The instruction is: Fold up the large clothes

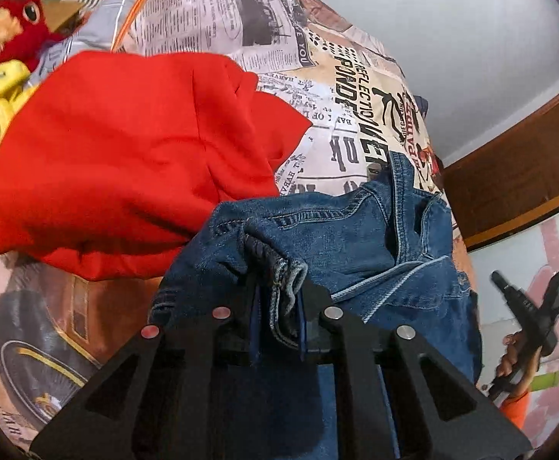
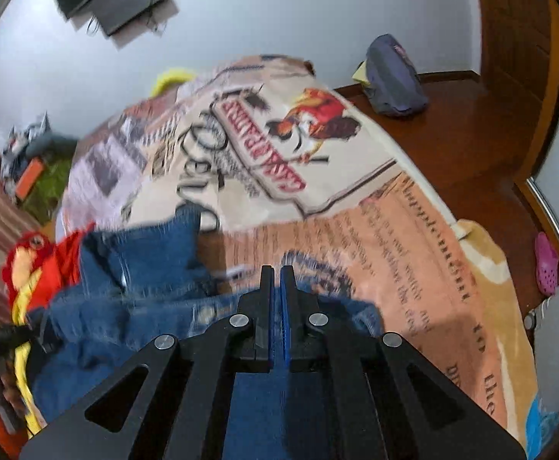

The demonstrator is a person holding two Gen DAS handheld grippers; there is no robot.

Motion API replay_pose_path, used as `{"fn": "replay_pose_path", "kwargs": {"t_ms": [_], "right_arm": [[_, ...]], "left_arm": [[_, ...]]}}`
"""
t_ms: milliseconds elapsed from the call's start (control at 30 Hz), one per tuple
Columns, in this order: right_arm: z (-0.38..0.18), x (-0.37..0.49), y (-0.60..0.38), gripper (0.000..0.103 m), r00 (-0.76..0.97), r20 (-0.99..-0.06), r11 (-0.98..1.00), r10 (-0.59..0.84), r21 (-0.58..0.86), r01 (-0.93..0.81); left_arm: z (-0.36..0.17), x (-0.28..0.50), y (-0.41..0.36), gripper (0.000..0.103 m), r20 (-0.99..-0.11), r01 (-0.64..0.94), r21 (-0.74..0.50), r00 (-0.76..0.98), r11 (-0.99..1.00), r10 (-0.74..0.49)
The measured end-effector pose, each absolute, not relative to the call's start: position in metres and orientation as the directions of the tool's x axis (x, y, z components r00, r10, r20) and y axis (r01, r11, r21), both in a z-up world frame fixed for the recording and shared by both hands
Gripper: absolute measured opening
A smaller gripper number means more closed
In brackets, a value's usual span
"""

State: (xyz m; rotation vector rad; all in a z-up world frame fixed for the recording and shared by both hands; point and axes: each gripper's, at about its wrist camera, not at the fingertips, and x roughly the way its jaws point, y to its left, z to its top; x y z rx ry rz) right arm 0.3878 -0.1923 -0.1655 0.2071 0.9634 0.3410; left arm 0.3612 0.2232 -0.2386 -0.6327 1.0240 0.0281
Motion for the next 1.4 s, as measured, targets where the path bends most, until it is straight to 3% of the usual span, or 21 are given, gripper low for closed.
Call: {"fn": "replay_pose_path", "kwargs": {"t_ms": [167,233,333,400,600,800,900,967,1067,1200,1400], "right_arm": [[-0.167,0.371,-0.177,0.003,0.47,-0.79,0.915,0.394,0.287,-0.284],[-0.167,0.365,-0.17,0.006,0.446,-0.798,0.905,0.406,0.284,-0.316],[-0.164,0.357,-0.159,0.022,0.433,-0.803,0.899,0.41,0.274,-0.342],[-0.159,0.348,-0.153,0.043,0.436,-0.801,0.897,0.41,0.268,-0.351],[-0.152,0.327,-0.121,0.071,0.406,-0.8,0.872,0.441,0.274,-0.406],[-0.172,0.302,-0.075,0.074,0.302,-0.841,0.828,0.449,0.264,-0.496],[-0.19,0.29,-0.058,0.074,0.24,-0.873,0.802,0.425,0.24,-0.547],[-0.197,0.284,-0.055,0.075,0.247,-0.878,0.802,0.41,0.218,-0.556],[-0.197,0.283,-0.066,0.079,0.244,-0.865,0.799,0.438,0.25,-0.546],[-0.2,0.28,-0.084,0.097,0.266,-0.876,0.837,0.403,0.235,-0.495],[-0.198,0.268,-0.125,0.097,0.297,-0.869,0.868,0.395,0.247,-0.432]], "left_arm": [[-0.216,0.354,0.222,0.027,-0.791,-0.273,-0.482,0.544,0.832,-0.28],[-0.198,0.347,0.218,0.046,-0.778,-0.247,-0.456,0.577,0.855,-0.248],[-0.164,0.332,0.211,0.058,-0.734,-0.194,-0.395,0.654,0.898,-0.182],[-0.146,0.323,0.205,0.065,-0.718,-0.172,-0.337,0.683,0.926,-0.134],[-0.159,0.316,0.19,0.066,-0.78,-0.14,-0.229,0.618,0.963,-0.096],[-0.218,0.317,0.156,0.066,-0.854,-0.089,-0.261,0.486,0.961,-0.187],[-0.237,0.312,0.136,0.066,-0.874,-0.059,-0.218,0.456,0.974,-0.168],[-0.242,0.306,0.124,0.07,-0.873,-0.025,-0.142,0.474,0.99,-0.113],[-0.247,0.295,0.116,0.086,-0.863,-0.018,-0.054,0.504,0.998,-0.037],[-0.251,0.279,0.133,0.09,-0.853,-0.066,-0.124,0.516,0.99,-0.073],[-0.244,0.256,0.141,0.091,-0.848,-0.094,-0.118,0.528,0.989,-0.051]]}}
